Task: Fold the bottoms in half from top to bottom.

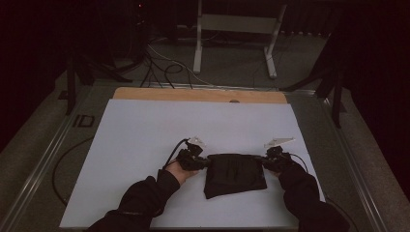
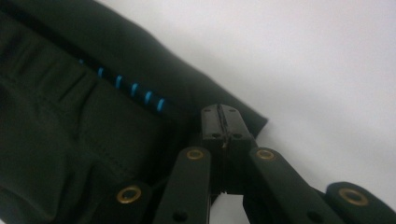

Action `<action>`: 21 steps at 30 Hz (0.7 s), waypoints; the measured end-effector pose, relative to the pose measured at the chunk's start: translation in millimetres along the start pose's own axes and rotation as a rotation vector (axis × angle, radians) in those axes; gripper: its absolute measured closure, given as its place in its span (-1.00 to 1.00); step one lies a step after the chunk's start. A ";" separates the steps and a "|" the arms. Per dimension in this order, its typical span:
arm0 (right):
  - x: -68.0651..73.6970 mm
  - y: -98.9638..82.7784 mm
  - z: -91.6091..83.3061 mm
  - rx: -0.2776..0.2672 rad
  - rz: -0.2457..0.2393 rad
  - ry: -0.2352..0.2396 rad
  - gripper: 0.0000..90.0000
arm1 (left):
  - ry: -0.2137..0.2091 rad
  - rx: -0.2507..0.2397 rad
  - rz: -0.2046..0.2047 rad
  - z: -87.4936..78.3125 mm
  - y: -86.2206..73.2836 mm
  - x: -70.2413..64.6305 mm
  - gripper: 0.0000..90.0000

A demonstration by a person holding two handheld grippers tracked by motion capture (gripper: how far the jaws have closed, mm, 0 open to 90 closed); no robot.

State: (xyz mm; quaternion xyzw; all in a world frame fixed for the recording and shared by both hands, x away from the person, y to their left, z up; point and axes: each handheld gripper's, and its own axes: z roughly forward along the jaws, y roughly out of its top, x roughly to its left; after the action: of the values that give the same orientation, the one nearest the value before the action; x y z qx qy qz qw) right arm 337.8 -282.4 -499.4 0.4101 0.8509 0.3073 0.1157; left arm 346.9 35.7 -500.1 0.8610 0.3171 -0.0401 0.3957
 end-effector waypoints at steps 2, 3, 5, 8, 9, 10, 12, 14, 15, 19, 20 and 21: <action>0.5 -0.5 1.3 0.007 0.005 0.009 1.00 | -0.009 0.001 0.003 2.1 0.6 -0.1 0.99; 0.8 -0.7 2.9 0.011 0.005 0.012 1.00 | -0.009 0.000 0.001 2.9 0.9 -0.7 0.99; 1.8 -0.9 4.4 0.009 0.011 0.019 1.00 | -0.012 0.000 0.008 2.2 1.4 -1.7 0.99; 5.4 0.0 0.0 -0.004 0.005 0.024 1.00 | -0.019 -0.011 0.018 -0.3 1.5 -6.9 0.99; 7.1 0.2 -2.1 -0.007 0.010 0.030 1.00 | -0.025 -0.010 0.028 -1.6 1.4 -8.7 0.99; 8.9 0.0 -3.6 -0.013 0.002 0.032 1.00 | -0.030 -0.008 0.042 -2.6 1.1 -12.1 0.99; 13.0 -0.9 -7.4 -0.022 -0.004 0.038 1.00 | -0.037 -0.016 0.048 -3.6 0.4 -14.9 0.99; 17.6 -2.5 -11.7 -0.031 -0.007 0.042 1.00 | -0.045 -0.016 0.057 -5.5 -0.8 -17.3 0.99; 20.4 -3.4 -14.2 -0.036 0.000 0.045 1.00 | -0.051 -0.020 0.058 -6.4 -1.6 -18.3 0.99; 32.1 -8.4 -23.5 -0.068 -0.002 0.104 1.00 | -0.085 -0.025 0.079 -10.7 -6.1 -24.1 0.99; 35.6 -9.9 -25.9 -0.072 -0.013 0.110 1.00 | -0.093 -0.025 0.082 -12.0 -7.4 -26.3 0.99; 35.6 -9.9 -25.9 -0.072 -0.013 0.110 1.00 | -0.093 -0.025 0.082 -12.0 -7.4 -26.3 0.99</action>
State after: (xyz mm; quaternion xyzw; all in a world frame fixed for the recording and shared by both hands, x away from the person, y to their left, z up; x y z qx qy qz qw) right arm 297.3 -270.8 -483.2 0.3827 0.8470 0.3588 0.0853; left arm 319.5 34.3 -488.3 0.8656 0.2632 -0.0596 0.4218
